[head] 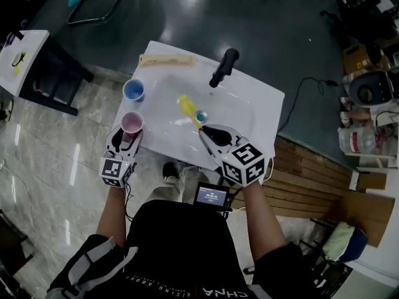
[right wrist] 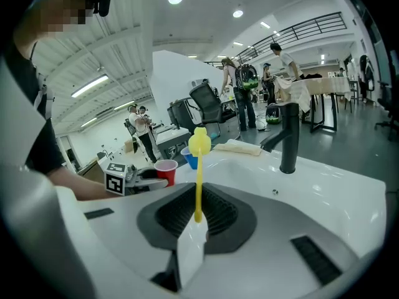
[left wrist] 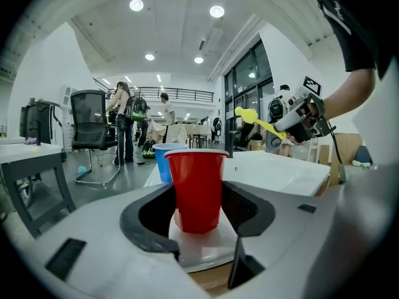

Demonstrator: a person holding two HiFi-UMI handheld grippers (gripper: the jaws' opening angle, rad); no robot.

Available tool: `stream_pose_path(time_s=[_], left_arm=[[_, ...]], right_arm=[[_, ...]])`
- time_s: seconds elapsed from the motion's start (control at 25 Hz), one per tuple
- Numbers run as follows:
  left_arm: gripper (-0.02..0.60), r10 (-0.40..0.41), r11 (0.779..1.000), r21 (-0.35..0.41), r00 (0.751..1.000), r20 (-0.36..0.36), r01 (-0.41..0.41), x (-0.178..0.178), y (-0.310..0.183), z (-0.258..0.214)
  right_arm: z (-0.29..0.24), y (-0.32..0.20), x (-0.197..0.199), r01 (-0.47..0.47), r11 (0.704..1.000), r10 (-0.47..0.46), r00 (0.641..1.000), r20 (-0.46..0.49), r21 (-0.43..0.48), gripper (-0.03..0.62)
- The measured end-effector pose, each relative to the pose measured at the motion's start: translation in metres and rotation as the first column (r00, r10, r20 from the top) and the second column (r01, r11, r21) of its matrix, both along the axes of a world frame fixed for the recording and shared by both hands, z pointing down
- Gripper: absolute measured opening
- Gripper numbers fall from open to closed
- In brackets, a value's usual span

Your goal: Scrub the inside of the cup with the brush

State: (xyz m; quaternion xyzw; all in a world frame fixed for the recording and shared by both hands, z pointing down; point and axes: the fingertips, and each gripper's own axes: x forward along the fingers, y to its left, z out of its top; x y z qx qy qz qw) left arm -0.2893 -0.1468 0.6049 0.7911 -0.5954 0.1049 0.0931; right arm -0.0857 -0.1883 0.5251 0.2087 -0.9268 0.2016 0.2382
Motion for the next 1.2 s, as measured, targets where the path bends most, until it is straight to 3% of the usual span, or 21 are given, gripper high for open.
stream_pose_path(time_s=[1.08, 1.2], left_arm=[[0.235, 0.033, 0.997, -0.065, 0.999, -0.013, -0.034, 0.0, 0.011, 0.014], [0.264, 0.032, 0.997, -0.067, 0.999, -0.018, -0.033, -0.002, 0.014, 0.013]], right_arm=[[0.007, -0.002, -0.005, 0.011, 1.0, -0.01, 1.0, 0.008, -0.022, 0.038], [0.006, -0.001, -0.006, 0.012, 1.0, -0.012, 1.0, 0.009, -0.02, 0.038]])
